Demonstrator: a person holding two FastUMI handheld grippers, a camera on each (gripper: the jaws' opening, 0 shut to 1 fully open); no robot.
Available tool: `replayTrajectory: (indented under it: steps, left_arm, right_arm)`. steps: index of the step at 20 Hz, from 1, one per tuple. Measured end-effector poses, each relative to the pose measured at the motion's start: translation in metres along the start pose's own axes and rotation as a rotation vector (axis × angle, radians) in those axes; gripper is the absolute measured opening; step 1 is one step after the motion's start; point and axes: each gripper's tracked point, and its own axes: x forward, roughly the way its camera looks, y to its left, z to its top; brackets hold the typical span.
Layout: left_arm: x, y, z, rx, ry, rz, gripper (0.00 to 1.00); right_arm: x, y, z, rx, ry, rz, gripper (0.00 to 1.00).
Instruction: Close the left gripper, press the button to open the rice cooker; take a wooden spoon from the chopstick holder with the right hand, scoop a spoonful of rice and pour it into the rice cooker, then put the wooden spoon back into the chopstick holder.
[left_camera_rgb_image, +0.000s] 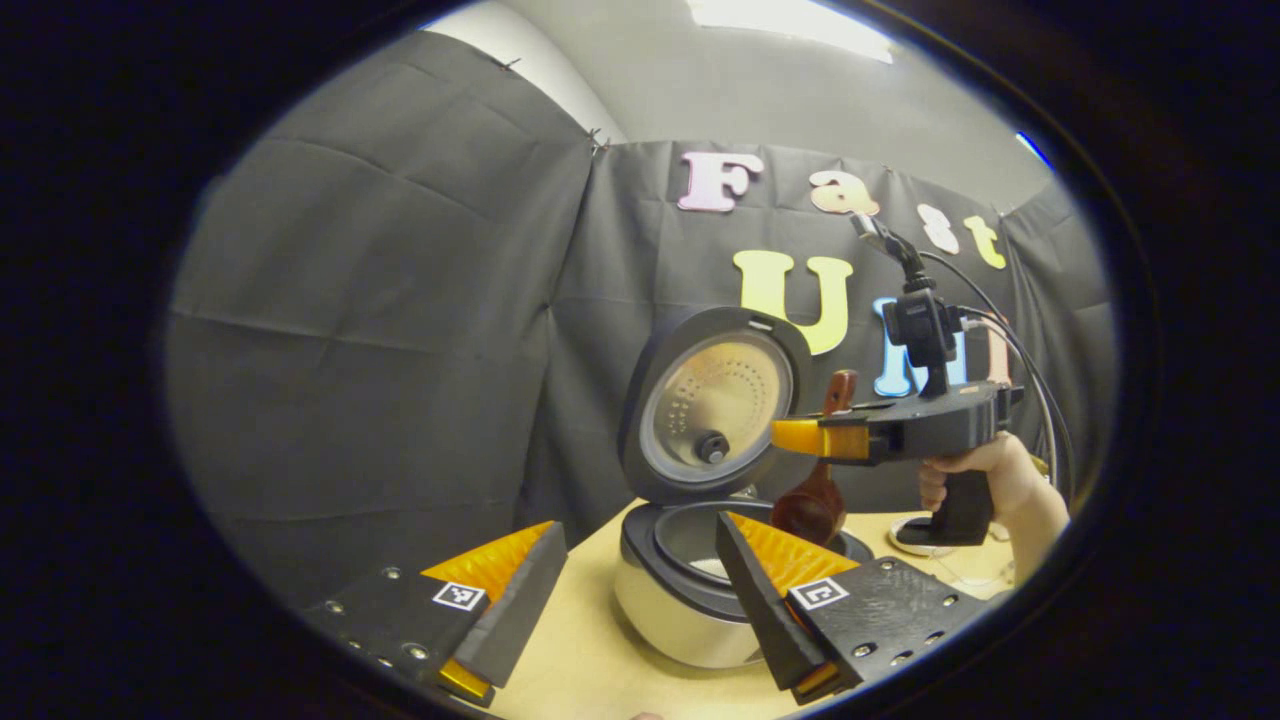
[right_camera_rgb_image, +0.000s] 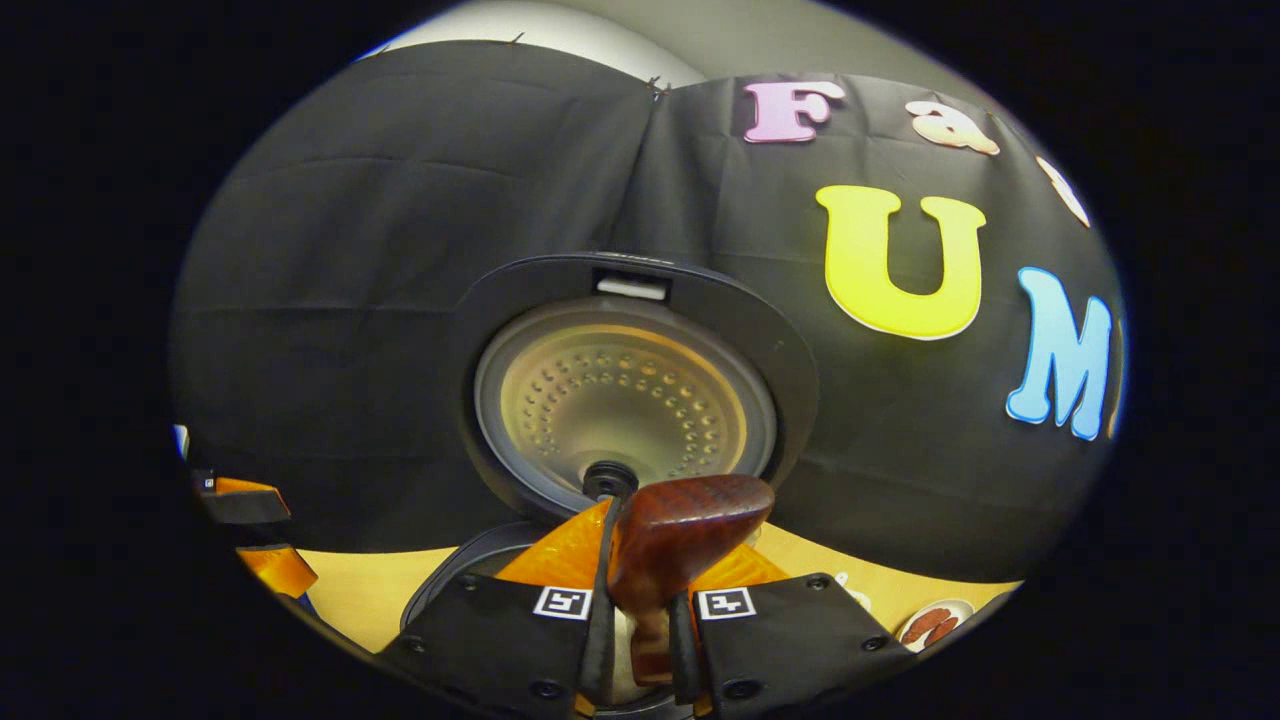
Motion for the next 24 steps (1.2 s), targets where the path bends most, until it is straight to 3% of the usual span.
replayTrajectory:
  steps: [5,11,21,22,23,24]
  left_arm:
    - [-0.002,-0.006,0.002,0.022,-0.014,-0.016,0.93]
    - [-0.014,-0.038,0.006,0.014,-0.017,-0.069,0.93]
    - [-0.009,-0.101,0.005,0.044,-0.007,-0.169,0.93]
    - [-0.008,-0.109,0.005,0.05,-0.005,-0.183,0.94]
    - [-0.006,-0.118,0.004,0.053,-0.003,-0.195,0.93]
    - [-0.004,-0.128,0.002,0.054,0.0,-0.211,0.94]
  right_arm:
    - [-0.01,-0.001,0.011,0.006,-0.019,-0.002,0.25]
    - [-0.075,-0.033,0.041,0.061,-0.118,-0.032,0.24]
    - [-0.203,-0.166,0.007,0.186,-0.147,-0.223,0.22]
    - [-0.22,-0.181,-0.001,0.196,-0.139,-0.249,0.22]
    - [-0.238,-0.2,-0.009,0.208,-0.135,-0.29,0.28]
    - [-0.256,-0.218,-0.017,0.219,-0.133,-0.334,0.24]
